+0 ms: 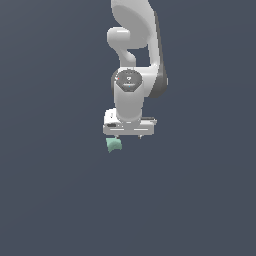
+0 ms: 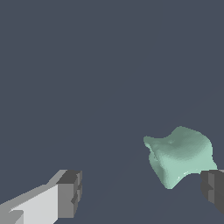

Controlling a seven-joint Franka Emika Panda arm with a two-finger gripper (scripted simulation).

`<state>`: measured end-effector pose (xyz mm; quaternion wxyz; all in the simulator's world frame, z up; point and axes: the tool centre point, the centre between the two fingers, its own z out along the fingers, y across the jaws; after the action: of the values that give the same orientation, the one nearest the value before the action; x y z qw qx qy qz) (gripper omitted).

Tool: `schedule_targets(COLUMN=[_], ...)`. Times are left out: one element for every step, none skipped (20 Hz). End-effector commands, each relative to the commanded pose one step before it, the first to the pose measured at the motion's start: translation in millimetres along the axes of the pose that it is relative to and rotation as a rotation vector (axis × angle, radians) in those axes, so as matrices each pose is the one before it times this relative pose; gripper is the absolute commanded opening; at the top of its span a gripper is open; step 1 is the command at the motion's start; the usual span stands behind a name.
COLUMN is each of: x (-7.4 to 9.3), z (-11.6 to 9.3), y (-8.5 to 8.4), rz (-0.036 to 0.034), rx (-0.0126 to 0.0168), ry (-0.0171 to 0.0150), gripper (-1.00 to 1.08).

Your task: Pick up the object and move it to a goal position.

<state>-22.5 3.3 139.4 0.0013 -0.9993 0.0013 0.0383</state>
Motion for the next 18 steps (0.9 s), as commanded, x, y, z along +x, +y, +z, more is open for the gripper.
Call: schedule_targets(x=[0.0, 0.0, 0.02, 0.03, 0.04, 0.05, 0.04, 0.03, 0.02, 0.02, 0.0, 0.0, -0.04, -0.05, -0.06, -0.08, -0.09, -0.1], z=[0.0, -0.29, -0.83, -1.37, -1.91, -2.39, -2.2, -1.65, -1.08, -0.5, 0.02, 0.37, 0.36, 0.3, 0.28, 0.33, 0.42, 0.53], y=[0.01, 0.27, 1.3, 1.97, 2.67, 3.27, 2.94, 2.14, 1.28, 0.59, -0.11, -0.2, -0.45, 0.05, 0.3, 0.41, 0.46, 0.47], rz=[0.0, 0.00064, 0.00261, 0.00399, 0.00531, 0.0062, 0.00515, 0.00327, 0.00145, 0.0001, -0.00067, 0.0, 0.00137, 0.0039, 0.00597, 0.00767, 0.00918, 0.01055], rx=[0.0, 0.00027, 0.00113, 0.00178, 0.00247, 0.0031, 0.00286, 0.00213, 0.00131, 0.00067, -0.00015, 0.0, -0.00069, -0.00001, 0.00019, 0.00028, 0.0003, 0.00028], ry=[0.0, -0.00003, -0.00012, -0.00019, -0.00025, -0.00029, -0.00026, -0.0002, -0.00014, -0.00011, -0.00001, 0.0, 0.00019, 0.00022, 0.0003, 0.00038, 0.00046, 0.00054], gripper=[1.0, 1.0, 1.0, 1.0, 1.0, 1.0, 1.0, 1.0, 1.0, 1.0, 1.0, 1.0, 1.0, 1.0, 1.0, 1.0, 1.0, 1.0])
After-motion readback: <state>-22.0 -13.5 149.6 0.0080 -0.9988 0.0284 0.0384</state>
